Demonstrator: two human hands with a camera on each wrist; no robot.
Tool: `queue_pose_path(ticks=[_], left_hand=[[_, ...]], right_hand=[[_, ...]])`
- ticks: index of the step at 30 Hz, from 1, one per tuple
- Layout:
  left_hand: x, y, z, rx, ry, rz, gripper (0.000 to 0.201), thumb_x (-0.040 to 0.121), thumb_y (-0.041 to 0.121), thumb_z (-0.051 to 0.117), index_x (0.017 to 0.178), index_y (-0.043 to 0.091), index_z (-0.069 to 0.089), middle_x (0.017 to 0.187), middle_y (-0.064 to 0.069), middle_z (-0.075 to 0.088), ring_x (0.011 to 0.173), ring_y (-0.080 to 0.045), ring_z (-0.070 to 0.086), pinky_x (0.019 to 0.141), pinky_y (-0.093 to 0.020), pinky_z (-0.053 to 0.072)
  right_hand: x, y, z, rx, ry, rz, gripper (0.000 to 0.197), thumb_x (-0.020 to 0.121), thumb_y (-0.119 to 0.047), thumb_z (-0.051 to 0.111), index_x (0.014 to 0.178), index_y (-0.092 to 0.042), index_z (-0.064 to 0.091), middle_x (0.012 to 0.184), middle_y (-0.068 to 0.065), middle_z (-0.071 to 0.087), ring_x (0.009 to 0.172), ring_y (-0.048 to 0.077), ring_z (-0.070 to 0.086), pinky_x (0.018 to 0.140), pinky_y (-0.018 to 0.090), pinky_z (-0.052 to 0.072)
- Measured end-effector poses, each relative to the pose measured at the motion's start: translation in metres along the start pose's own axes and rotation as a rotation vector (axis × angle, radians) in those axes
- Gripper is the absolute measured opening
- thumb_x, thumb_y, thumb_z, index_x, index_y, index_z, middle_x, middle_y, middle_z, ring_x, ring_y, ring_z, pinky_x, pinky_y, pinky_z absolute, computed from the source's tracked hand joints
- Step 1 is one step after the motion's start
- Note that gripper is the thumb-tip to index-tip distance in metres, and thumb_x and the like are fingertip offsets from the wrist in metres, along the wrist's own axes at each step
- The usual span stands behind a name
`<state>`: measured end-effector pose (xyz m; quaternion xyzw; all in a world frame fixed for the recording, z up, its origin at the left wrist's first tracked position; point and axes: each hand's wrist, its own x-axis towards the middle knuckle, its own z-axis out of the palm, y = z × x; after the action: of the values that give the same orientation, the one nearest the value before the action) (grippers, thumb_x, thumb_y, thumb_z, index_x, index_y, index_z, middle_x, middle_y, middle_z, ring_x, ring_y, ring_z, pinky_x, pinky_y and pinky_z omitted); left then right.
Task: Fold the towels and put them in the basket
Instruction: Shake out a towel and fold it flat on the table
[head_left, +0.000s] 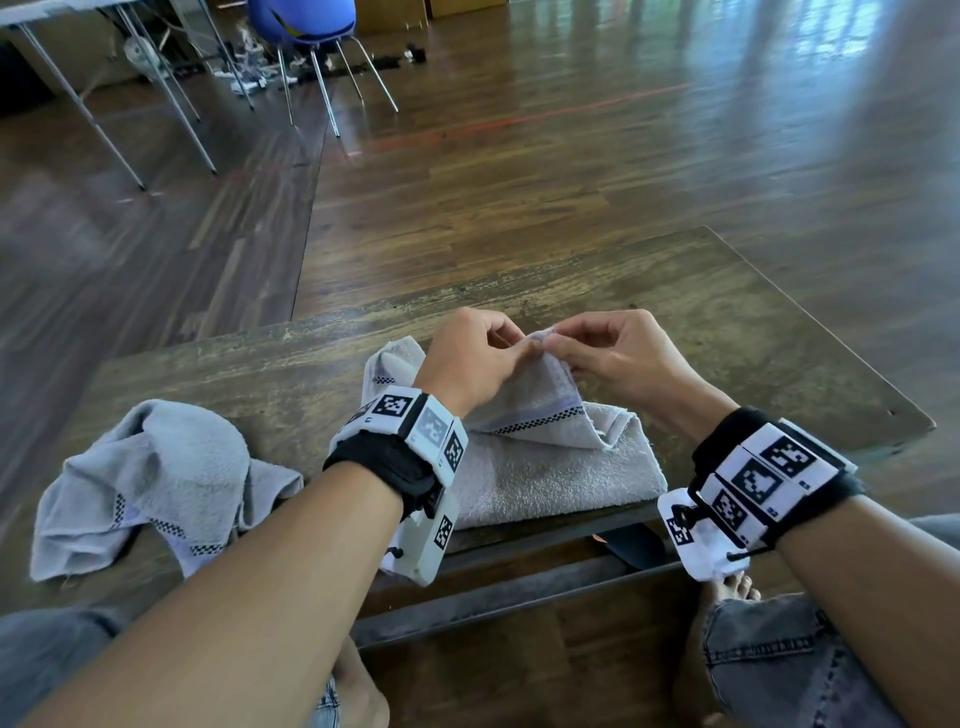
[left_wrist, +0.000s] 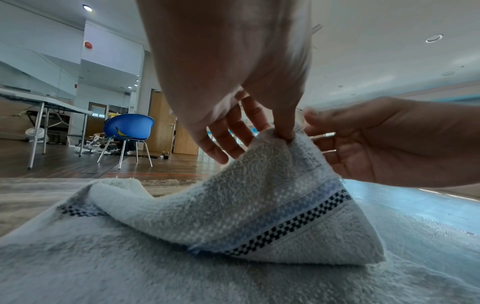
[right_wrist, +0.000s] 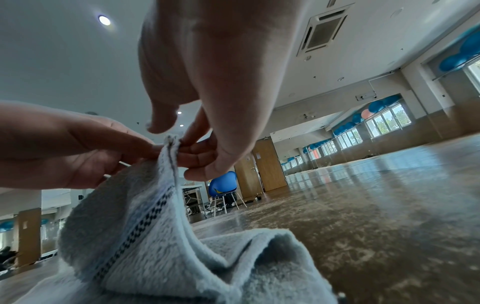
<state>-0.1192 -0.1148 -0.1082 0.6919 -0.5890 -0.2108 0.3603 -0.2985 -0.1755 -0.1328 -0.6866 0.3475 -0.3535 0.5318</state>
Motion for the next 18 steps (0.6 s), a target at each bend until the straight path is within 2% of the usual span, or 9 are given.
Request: queue_pose_path(ticks=[1,3,5,6,8,10,12,15,18], left_hand=[[0.001,0.000,0.001,0.010,-0.020,0.001,0.024,0.086,0.038,0.075,0.074,0.017,0.075,0.075,0.004,0.072,0.069,-0.008,0.065,0.063,-0.024,0.052],[0.002,0.000,0.003,0.057,-0.091,0.026,0.028,0.091,0.034,0.071,0.077,0.009,0.075,0.100,0.000,0.073,0.088,-0.014,0.068,0.079,-0.031,0.055],[0.001,0.000,0.002,0.038,-0.197,0.029,0.026,0.093,0.028,0.067,0.077,0.009,0.072,0.119,0.001,0.070,0.099,-0.011,0.066,0.090,-0.032,0.052],[0.001,0.001,0.000,0.008,-0.250,0.025,0.027,0.094,0.028,0.066,0.075,0.010,0.071,0.114,0.000,0.071,0.094,-0.010,0.066,0.087,-0.031,0.052],[0.003,0.003,-0.006,0.010,-0.313,0.027,0.033,0.093,0.033,0.066,0.074,0.007,0.074,0.088,-0.006,0.074,0.070,-0.012,0.060,0.067,-0.031,0.046],[0.004,0.004,-0.014,0.117,-0.304,0.053,0.033,0.090,0.039,0.068,0.075,0.011,0.075,0.065,-0.005,0.064,0.055,-0.010,0.048,0.055,-0.029,0.037],[0.003,-0.001,-0.024,0.231,-0.273,0.079,0.045,0.086,0.050,0.067,0.074,0.007,0.073,0.059,-0.007,0.058,0.048,-0.012,0.044,0.049,-0.027,0.033],[-0.004,-0.017,-0.043,0.308,-0.238,0.085,0.081,0.070,0.079,0.053,0.071,-0.002,0.067,0.062,-0.012,0.059,0.051,-0.025,0.050,0.050,-0.034,0.036],[-0.012,-0.040,-0.065,0.390,-0.189,0.070,0.079,0.075,0.076,0.057,0.077,-0.002,0.072,0.082,-0.015,0.069,0.076,-0.033,0.063,0.073,-0.044,0.050]], right_hand=[[0.000,0.001,0.001,-0.037,0.021,-0.016,0.014,0.083,-0.030,0.082,0.090,-0.018,0.079,0.086,0.010,0.076,0.073,0.012,0.067,0.070,0.029,0.056],[-0.001,0.003,0.004,-0.094,0.049,-0.049,0.011,0.083,-0.030,0.082,0.088,-0.021,0.077,0.083,0.012,0.073,0.065,0.008,0.056,0.063,0.026,0.049],[-0.002,0.004,0.006,-0.129,0.024,-0.074,0.003,0.088,-0.030,0.077,0.087,-0.028,0.076,0.070,0.004,0.067,0.058,0.004,0.046,0.056,0.020,0.039],[-0.002,0.005,0.007,-0.150,0.010,-0.092,0.004,0.090,-0.031,0.075,0.086,-0.029,0.075,0.065,-0.004,0.063,0.054,0.003,0.043,0.054,0.017,0.036],[0.000,0.004,0.006,-0.187,0.012,-0.129,0.006,0.092,-0.030,0.073,0.086,-0.031,0.074,0.067,-0.012,0.063,0.054,0.001,0.042,0.052,0.015,0.035],[0.002,0.001,0.002,-0.175,0.056,-0.152,0.008,0.093,-0.026,0.072,0.086,-0.030,0.073,0.071,-0.012,0.063,0.058,0.003,0.046,0.053,0.019,0.038],[0.005,0.000,-0.005,-0.136,0.131,-0.162,0.010,0.094,-0.023,0.070,0.087,-0.030,0.072,0.073,-0.010,0.064,0.062,0.005,0.051,0.054,0.022,0.043],[0.007,0.000,-0.020,-0.112,0.273,-0.167,0.012,0.096,-0.023,0.068,0.087,-0.031,0.070,0.068,-0.017,0.063,0.060,0.006,0.050,0.051,0.024,0.042],[0.007,0.005,-0.030,-0.127,0.340,-0.155,0.015,0.095,-0.022,0.069,0.084,-0.032,0.070,0.061,-0.020,0.058,0.058,0.009,0.047,0.054,0.030,0.043]])
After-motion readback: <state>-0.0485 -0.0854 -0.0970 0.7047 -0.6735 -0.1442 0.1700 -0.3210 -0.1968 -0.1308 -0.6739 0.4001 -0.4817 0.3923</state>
